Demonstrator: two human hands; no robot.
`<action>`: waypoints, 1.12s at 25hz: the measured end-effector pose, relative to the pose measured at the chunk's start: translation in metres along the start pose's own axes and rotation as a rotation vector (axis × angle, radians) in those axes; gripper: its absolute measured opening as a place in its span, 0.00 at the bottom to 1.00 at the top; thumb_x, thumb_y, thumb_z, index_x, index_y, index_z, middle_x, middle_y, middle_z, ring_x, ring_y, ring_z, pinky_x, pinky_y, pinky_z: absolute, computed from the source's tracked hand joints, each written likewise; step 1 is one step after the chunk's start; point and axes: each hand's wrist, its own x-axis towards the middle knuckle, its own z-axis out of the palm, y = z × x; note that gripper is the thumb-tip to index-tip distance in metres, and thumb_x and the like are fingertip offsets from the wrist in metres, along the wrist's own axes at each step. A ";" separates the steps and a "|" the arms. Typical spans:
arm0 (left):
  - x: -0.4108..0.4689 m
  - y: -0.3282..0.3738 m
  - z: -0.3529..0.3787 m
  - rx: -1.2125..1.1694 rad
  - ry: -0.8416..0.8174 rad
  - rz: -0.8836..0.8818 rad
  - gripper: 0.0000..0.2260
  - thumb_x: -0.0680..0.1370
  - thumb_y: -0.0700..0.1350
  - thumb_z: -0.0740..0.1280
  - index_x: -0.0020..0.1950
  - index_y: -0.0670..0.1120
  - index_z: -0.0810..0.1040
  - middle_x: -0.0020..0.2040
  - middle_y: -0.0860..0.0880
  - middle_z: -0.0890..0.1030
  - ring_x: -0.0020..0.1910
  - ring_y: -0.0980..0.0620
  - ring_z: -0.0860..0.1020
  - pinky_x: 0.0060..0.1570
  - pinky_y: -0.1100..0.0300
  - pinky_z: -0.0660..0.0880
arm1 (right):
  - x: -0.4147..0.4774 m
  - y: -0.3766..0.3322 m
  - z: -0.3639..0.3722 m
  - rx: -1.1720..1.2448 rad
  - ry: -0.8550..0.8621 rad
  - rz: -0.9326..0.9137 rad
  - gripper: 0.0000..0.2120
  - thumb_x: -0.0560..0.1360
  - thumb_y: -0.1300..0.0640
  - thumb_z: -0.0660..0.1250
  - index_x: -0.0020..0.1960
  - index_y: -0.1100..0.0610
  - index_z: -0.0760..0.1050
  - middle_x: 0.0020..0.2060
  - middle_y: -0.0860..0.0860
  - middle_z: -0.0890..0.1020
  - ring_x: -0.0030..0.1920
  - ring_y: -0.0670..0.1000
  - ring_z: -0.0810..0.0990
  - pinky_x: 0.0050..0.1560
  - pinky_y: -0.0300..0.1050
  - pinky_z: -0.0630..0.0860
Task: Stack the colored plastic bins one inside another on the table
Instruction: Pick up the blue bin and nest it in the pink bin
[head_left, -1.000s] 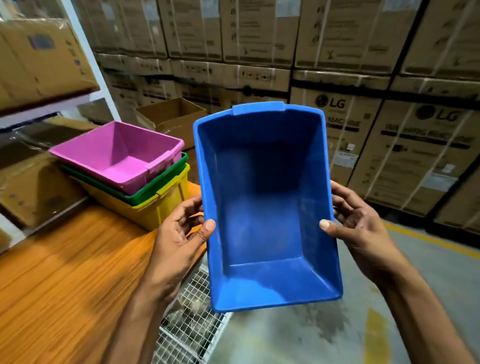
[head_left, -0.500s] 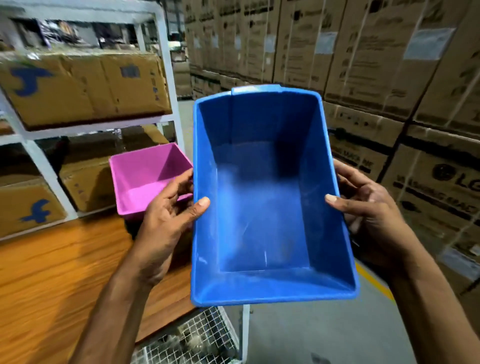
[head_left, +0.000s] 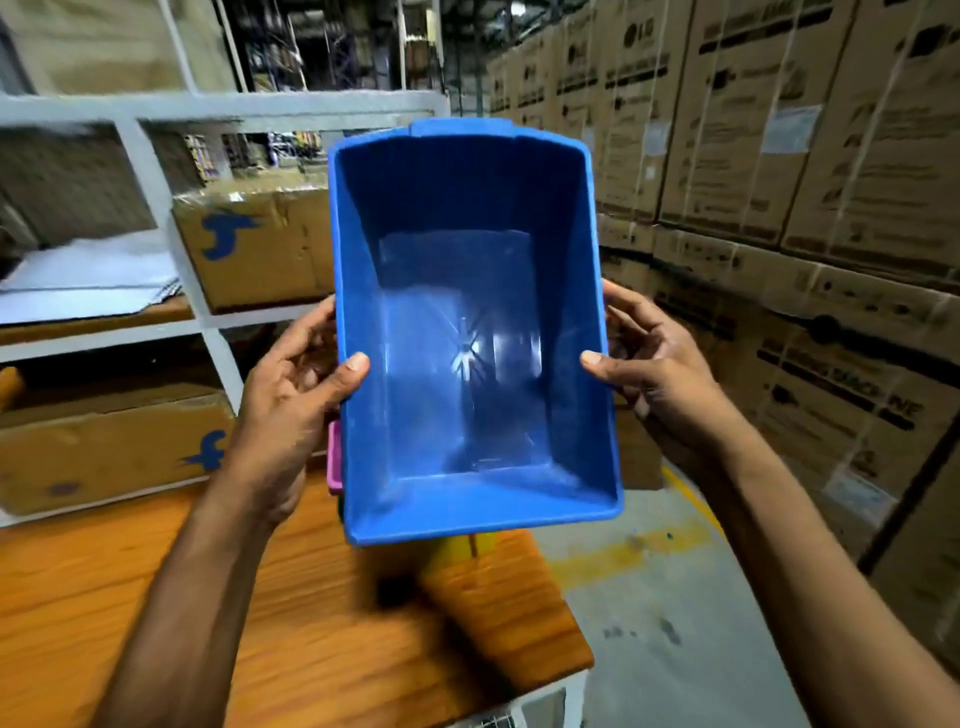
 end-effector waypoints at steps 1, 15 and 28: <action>0.011 -0.004 -0.010 0.029 0.026 0.011 0.25 0.80 0.35 0.67 0.76 0.48 0.72 0.61 0.56 0.84 0.61 0.58 0.81 0.58 0.62 0.80 | 0.015 0.006 0.010 -0.026 -0.019 -0.019 0.36 0.69 0.71 0.73 0.76 0.57 0.70 0.69 0.55 0.80 0.69 0.56 0.78 0.68 0.52 0.78; 0.137 -0.062 -0.087 0.096 0.182 -0.369 0.16 0.81 0.37 0.66 0.67 0.47 0.80 0.53 0.49 0.86 0.50 0.52 0.83 0.56 0.51 0.77 | 0.178 0.076 0.073 -0.028 -0.155 0.385 0.21 0.78 0.75 0.63 0.66 0.60 0.77 0.56 0.54 0.83 0.49 0.49 0.84 0.30 0.35 0.79; 0.151 -0.096 -0.073 0.122 0.257 -0.647 0.14 0.78 0.41 0.68 0.64 0.41 0.82 0.60 0.38 0.84 0.54 0.44 0.82 0.63 0.46 0.79 | 0.203 0.117 0.048 0.081 -0.162 0.744 0.15 0.79 0.70 0.59 0.61 0.59 0.77 0.57 0.57 0.82 0.44 0.52 0.85 0.21 0.35 0.76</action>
